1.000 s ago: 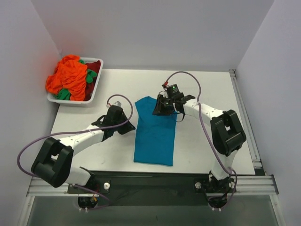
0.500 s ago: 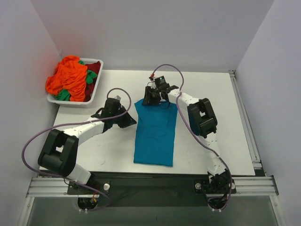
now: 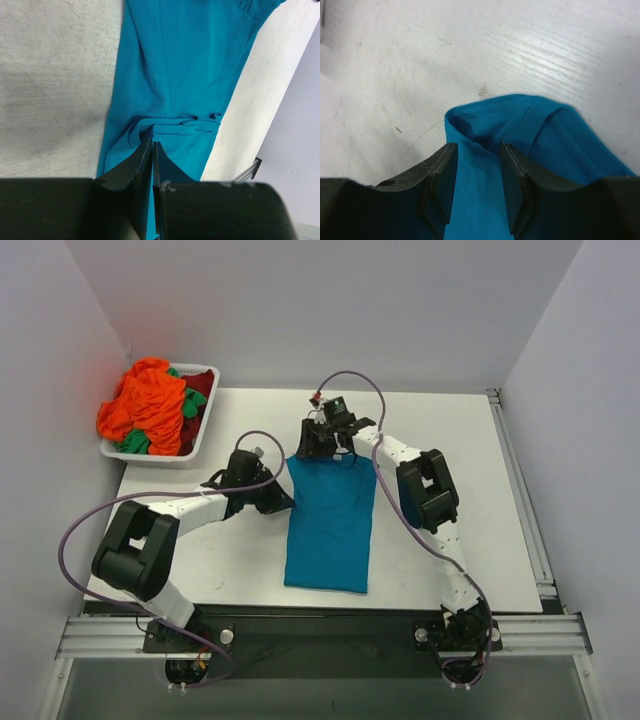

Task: Fold and stack the t-shirts
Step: Fold the folded rectangular tshirt in 1/3 of the way, then grab one side of the 2/3 rectangular tshirt with both arms, then fold the long partially folded tshirt into a neat square

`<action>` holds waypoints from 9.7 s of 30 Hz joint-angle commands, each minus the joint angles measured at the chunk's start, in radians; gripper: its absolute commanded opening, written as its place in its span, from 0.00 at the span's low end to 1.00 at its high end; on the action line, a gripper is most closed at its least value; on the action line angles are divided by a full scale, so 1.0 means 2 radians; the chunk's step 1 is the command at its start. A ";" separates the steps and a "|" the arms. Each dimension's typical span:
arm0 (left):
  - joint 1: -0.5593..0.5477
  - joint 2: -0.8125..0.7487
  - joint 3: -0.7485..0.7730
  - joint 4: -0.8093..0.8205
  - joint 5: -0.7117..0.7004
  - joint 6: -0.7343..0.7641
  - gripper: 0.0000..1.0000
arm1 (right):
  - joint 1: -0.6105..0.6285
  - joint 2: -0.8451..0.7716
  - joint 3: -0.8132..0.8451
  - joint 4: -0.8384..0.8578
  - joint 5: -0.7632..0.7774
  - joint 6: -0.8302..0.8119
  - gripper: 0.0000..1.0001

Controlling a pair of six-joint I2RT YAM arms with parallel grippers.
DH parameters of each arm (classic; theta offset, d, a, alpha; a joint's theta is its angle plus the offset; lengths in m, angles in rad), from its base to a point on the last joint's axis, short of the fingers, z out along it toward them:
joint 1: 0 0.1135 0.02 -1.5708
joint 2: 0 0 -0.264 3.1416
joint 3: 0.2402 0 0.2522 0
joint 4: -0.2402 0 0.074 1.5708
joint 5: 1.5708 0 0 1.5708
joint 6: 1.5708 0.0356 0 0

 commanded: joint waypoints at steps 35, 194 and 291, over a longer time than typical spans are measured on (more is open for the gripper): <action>0.004 0.077 0.005 0.055 0.000 -0.025 0.13 | 0.013 0.024 0.047 -0.032 0.010 -0.034 0.18; -0.246 -0.276 -0.261 -0.045 -0.142 -0.081 0.19 | 0.256 -0.787 -0.832 -0.069 0.255 0.473 0.27; 0.004 0.270 0.443 -0.088 0.047 0.034 0.00 | -0.164 -0.252 -0.185 -0.156 0.051 0.118 0.00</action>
